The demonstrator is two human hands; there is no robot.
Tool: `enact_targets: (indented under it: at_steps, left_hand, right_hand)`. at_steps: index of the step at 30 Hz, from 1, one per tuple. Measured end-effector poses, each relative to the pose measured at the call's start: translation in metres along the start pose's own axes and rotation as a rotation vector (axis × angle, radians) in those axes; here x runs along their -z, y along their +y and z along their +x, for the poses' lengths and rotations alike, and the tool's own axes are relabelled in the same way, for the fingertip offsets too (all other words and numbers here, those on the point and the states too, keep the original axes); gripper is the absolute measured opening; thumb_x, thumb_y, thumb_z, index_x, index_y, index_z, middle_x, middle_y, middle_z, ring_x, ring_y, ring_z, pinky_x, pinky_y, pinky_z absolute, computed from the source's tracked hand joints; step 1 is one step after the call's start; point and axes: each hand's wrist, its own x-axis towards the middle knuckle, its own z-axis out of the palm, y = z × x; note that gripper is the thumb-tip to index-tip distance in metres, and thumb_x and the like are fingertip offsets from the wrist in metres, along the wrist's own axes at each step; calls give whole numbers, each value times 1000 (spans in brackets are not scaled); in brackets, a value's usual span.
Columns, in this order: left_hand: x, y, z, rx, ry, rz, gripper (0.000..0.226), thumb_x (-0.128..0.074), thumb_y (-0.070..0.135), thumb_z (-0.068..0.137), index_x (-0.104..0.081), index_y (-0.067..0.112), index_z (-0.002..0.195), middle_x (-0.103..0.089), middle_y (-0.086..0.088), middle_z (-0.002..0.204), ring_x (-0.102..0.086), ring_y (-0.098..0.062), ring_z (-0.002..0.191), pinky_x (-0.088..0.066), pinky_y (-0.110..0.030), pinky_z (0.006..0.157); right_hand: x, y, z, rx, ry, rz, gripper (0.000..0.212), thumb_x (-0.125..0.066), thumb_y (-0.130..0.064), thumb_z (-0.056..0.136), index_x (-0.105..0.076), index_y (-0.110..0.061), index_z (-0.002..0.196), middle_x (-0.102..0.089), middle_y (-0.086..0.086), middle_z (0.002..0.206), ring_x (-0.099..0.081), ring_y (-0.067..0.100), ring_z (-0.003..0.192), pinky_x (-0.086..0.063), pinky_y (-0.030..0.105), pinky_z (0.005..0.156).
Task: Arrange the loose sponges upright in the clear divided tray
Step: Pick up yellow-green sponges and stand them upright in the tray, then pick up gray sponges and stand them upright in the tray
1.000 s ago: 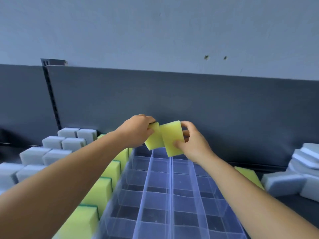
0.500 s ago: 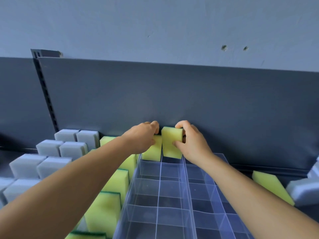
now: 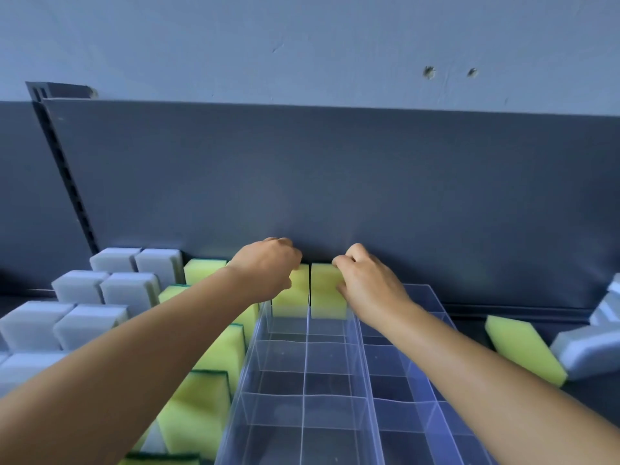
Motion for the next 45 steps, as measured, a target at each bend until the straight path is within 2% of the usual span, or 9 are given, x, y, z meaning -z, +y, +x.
enact_targets:
  at_steps: [8, 11, 19, 24, 30, 35, 37, 41, 45]
  left_hand:
    - [17, 33, -8, -49, 94, -59, 32, -52, 35, 93, -54, 21, 122, -54, 1, 122, -53, -22, 111, -47, -33, 79]
    - [26, 64, -9, -108, 133, -91, 37, -49, 39, 93, -51, 22, 126, -54, 1, 125, -53, -22, 115, -48, -35, 85]
    - [39, 175, -3, -257, 108, -171, 50, -46, 46, 94, -40, 21, 136, -51, -1, 131, -50, -23, 121, -48, -39, 93]
    - [37, 243, 11, -317, 34, -179, 49, -45, 45, 94, -40, 19, 136, -50, -2, 131, -49, -22, 120, -48, -38, 87]
    - [24, 297, 25, -332, -72, -232, 60, -45, 46, 95, -26, 23, 147, -39, 0, 146, -42, -22, 130, -46, -40, 97]
    - [26, 335, 33, -379, -108, -279, 60, -46, 39, 96, -23, 23, 149, -34, 0, 150, -38, -22, 134, -43, -39, 101]
    - [26, 349, 34, -377, -132, -274, 59, -50, 36, 93, -28, 22, 146, -39, -3, 145, -42, -25, 129, -44, -40, 98]
    - [24, 371, 32, -350, -119, -280, 61, -58, 27, 89, -30, 22, 143, -42, -4, 132, -48, -27, 117, -42, -33, 77]
    - [24, 383, 24, -386, -122, -241, 63, -64, 34, 85, -34, 21, 139, -40, -5, 126, -49, -27, 113, -45, -36, 78]
  right_hand:
    - [30, 14, -29, -64, -11, 75, 41, -54, -35, 92, -45, -15, 128, -44, 2, 132, -43, 25, 121, -45, 38, 89]
    - [42, 34, -49, -94, 10, 72, 45, -52, -39, 93, -44, -16, 131, -43, 0, 135, -39, 23, 123, -42, 36, 94]
    - [69, 112, -115, -207, -3, 16, 51, -51, -38, 93, -40, -16, 137, -40, 0, 143, -37, 22, 129, -35, 32, 103]
    - [84, 163, -148, -273, -1, 20, 47, -47, -32, 95, -38, -18, 140, -38, -1, 145, -34, 21, 132, -31, 31, 106]
    - [89, 219, -176, -341, -12, 35, 45, -39, -20, 97, -34, -21, 142, -34, -4, 148, -31, 19, 134, -31, 31, 108]
    - [89, 264, -196, -429, -47, -13, 48, -42, -21, 97, -31, -21, 144, -34, -1, 147, -29, 22, 136, -28, 31, 109]
    - [87, 280, -205, -467, -88, -79, 50, -45, -20, 95, -31, -21, 143, -35, 0, 146, -31, 24, 134, -28, 32, 107]
    - [83, 303, -219, -501, -122, -154, 60, -52, -18, 90, -27, -21, 144, -37, 2, 140, -35, 26, 127, -32, 34, 106]
    - [86, 312, -227, -475, -62, -174, 46, -57, -25, 88, -43, -24, 132, -38, 2, 127, -36, 23, 119, -34, 31, 101]
